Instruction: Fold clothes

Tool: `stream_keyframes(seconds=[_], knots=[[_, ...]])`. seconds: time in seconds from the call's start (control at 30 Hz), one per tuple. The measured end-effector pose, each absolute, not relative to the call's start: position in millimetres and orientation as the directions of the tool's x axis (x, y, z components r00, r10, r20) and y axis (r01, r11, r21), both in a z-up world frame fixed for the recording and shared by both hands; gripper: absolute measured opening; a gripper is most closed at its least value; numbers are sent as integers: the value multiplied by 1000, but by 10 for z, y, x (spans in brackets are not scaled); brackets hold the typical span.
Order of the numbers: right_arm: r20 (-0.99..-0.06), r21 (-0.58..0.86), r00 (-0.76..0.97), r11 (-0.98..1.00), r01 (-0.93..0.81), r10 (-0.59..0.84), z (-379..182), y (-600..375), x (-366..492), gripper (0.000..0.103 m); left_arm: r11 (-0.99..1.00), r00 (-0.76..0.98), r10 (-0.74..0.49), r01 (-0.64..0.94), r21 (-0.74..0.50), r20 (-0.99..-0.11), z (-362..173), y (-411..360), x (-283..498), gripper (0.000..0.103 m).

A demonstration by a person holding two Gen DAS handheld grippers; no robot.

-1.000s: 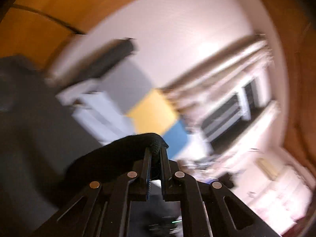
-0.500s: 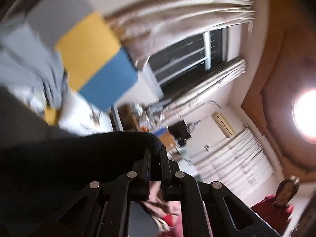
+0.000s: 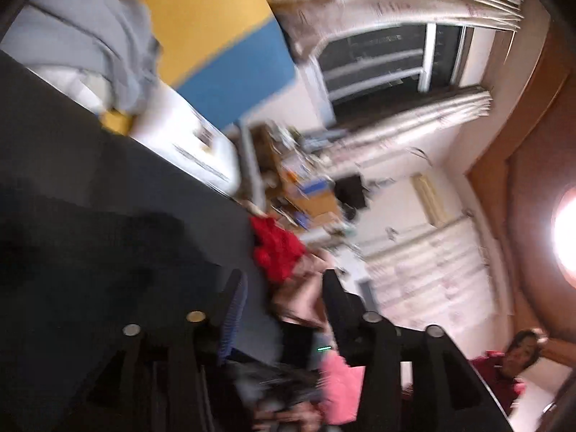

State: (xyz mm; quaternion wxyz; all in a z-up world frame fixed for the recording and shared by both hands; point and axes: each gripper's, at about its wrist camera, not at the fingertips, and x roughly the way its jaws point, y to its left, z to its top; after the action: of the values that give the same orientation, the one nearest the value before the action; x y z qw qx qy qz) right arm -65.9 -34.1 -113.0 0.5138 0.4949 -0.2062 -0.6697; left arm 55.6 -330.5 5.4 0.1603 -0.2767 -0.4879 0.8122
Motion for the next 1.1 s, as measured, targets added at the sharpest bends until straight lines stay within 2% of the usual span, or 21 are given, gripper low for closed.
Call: stream_keyframes(seconds=[0.13, 0.3, 0.43, 0.5, 0.6, 0.73, 0.87, 0.93, 0.97, 1.0, 1.03, 1.1], knots=[[-243, 935, 90, -209, 286, -966, -1226, -248, -645, 103, -508, -845, 401, 116, -854, -353, -234, -3712, 1266, 52], [-218, 961, 5, -214, 172, -976, -1247, -308, -773, 103, -428, -863, 328, 228, -875, -385, -860, -3875, 1974, 53], [-300, 942, -90, -310, 130, -950, -1302, -305, -852, 102, -307, -876, 313, 271, -912, -366, -1330, -3875, 2343, 54], [-343, 923, -117, -358, 143, -932, -1291, -374, -868, 89, -270, -881, 315, 274, -923, -354, -1470, -3853, 2418, 54], [-404, 889, -158, -427, 163, -901, -1268, -483, -893, 78, -233, -886, 323, 266, -935, -332, -1614, -3810, 2467, 55], [-488, 854, -175, -509, 107, -855, -1361, -665, -934, 73, -256, -879, 348, 245, -935, -326, -1627, -3695, 2393, 55], [-516, 842, -221, -537, 48, -828, -1383, -739, -962, 73, -264, -874, 371, 224, -938, -313, -1652, -3603, 2322, 56], [-540, 819, -247, -570, 65, -805, -1364, -827, -988, 49, -242, -877, 374, 220, -945, -300, -1695, -3579, 2322, 56], [-572, 790, -257, -608, 82, -779, -1361, -894, -1009, 25, -243, -883, 366, 214, -946, -294, -1703, -3569, 2350, 56], [-592, 772, -257, -629, 90, -764, -1378, -923, -1034, 8, -240, -889, 361, 205, -949, -283, -1697, -3565, 2373, 56], [-608, 759, -254, -645, 94, -752, -1400, -938, -1059, 7, -233, -894, 357, 195, -953, -270, -1696, -3562, 2395, 56], [-578, 767, -246, -621, 160, -778, -1218, -1026, -1079, 7, -189, -907, 353, 171, -967, -229, -1725, -3561, 2431, 58]])
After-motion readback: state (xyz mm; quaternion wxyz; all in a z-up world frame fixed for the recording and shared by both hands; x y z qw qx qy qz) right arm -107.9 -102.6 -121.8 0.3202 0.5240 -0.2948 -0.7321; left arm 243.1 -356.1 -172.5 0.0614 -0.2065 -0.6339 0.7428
